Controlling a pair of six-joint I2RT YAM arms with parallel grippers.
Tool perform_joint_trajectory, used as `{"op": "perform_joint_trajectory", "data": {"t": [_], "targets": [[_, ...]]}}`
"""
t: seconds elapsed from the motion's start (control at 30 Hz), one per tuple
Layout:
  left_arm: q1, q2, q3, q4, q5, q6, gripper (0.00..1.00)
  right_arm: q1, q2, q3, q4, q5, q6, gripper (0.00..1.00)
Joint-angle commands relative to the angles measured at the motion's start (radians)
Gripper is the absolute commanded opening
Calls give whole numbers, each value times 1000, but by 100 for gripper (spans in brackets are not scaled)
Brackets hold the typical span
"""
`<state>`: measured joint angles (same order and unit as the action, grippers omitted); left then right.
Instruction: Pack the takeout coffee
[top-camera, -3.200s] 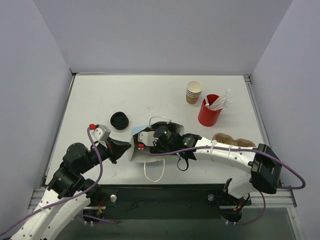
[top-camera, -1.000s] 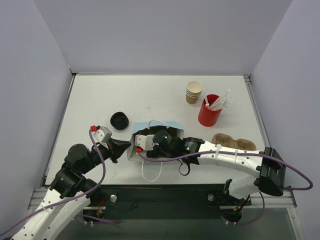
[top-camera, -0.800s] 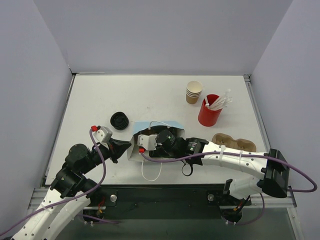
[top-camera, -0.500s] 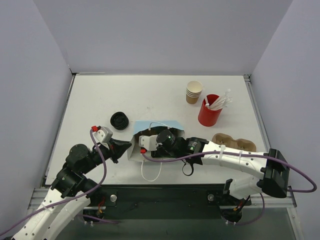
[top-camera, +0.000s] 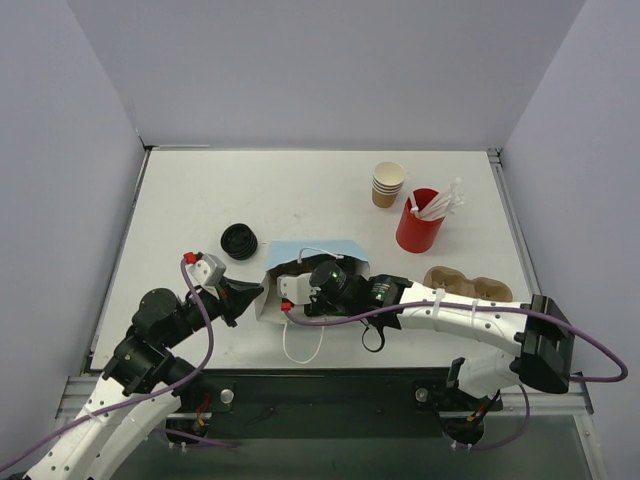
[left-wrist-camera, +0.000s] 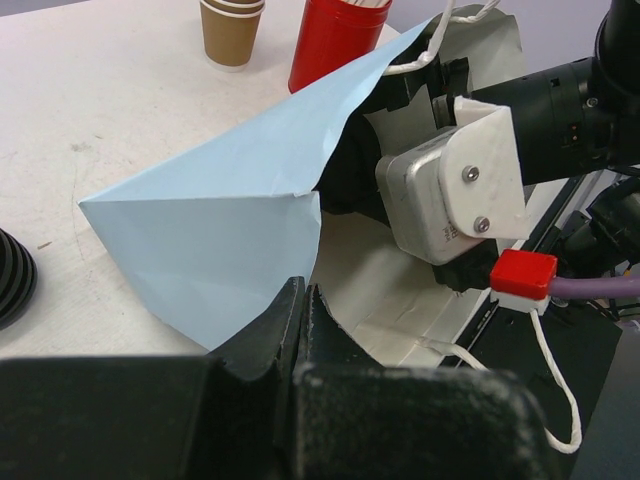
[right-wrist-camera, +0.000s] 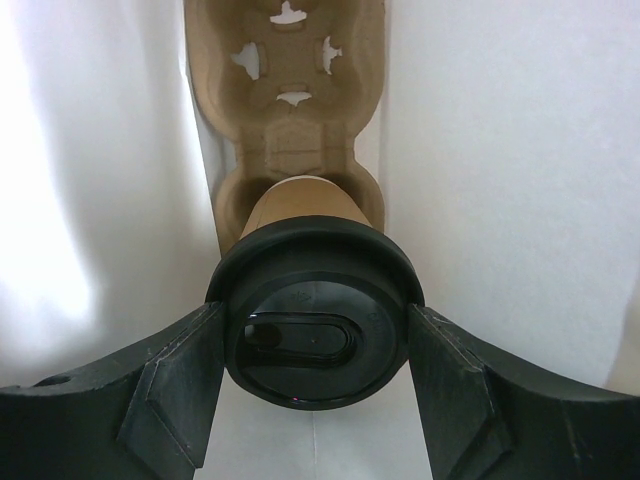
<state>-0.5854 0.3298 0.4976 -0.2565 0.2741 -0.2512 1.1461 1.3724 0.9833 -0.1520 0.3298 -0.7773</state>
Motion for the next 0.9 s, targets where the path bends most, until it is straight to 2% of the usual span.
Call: {"op": "perform_joint_trajectory", "data": {"t": [0.0,0.37,0.87], "targets": [[4,-6,7,39,17,0,0,-2,16,5,-11,46,-43,53],[4,-17,7,31,17,-8,0,-3,74,-11,77,118,-73,51],[4,-3,-4,43,17,-11,0,-3,51,-43,97,183,-71,51]]}}
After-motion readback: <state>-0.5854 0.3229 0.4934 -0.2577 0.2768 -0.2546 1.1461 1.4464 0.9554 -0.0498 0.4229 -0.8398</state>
